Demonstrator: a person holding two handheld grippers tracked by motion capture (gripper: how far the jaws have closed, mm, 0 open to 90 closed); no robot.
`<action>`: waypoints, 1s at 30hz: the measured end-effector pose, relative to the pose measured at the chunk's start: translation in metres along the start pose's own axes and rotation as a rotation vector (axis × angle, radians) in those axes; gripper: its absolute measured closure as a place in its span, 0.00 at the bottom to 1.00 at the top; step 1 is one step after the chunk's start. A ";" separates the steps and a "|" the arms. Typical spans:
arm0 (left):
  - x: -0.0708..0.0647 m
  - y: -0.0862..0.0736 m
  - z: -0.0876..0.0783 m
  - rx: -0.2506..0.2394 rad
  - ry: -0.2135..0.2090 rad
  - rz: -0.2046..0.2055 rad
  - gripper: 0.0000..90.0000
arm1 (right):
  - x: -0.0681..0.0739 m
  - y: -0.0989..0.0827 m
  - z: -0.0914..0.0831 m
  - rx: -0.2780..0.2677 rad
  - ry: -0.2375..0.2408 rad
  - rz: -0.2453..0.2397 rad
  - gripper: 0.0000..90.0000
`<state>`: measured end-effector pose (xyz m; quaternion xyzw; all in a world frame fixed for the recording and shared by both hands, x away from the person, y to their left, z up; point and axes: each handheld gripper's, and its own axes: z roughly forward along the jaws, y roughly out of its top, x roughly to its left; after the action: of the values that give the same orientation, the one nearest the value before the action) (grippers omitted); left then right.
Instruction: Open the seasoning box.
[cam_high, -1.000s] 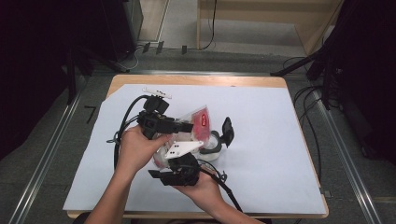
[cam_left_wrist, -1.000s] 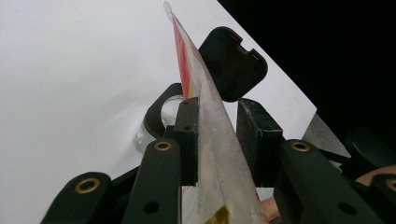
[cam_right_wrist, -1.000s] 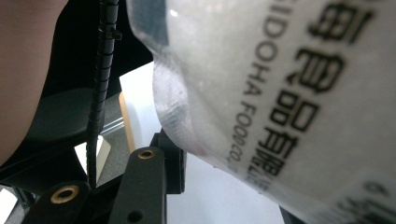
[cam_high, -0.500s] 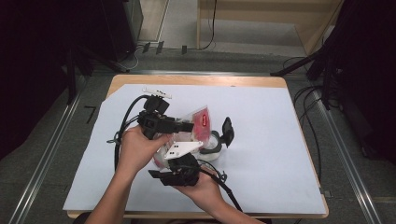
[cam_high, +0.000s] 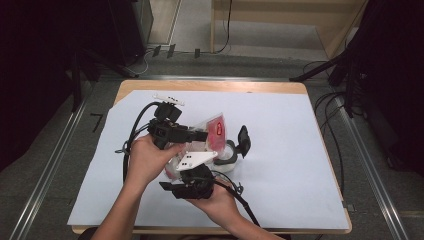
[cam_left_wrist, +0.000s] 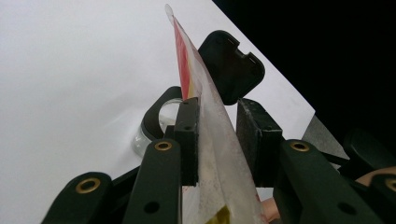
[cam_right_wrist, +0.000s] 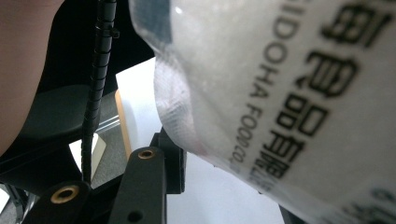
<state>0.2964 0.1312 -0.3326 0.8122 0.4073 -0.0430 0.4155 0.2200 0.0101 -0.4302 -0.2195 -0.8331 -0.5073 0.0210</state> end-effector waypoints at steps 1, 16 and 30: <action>0.000 0.000 0.000 -0.002 -0.003 -0.001 0.79 | 0.000 0.000 0.000 0.000 0.000 0.000 0.70; 0.000 0.001 0.001 -0.003 -0.005 -0.002 0.79 | -0.001 0.000 0.000 0.000 0.005 -0.005 0.70; 0.000 0.001 0.001 0.010 -0.001 -0.004 0.79 | -0.001 0.000 -0.001 0.000 0.005 -0.006 0.70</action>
<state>0.2978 0.1303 -0.3322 0.8133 0.4087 -0.0462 0.4117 0.2209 0.0093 -0.4300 -0.2158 -0.8335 -0.5081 0.0216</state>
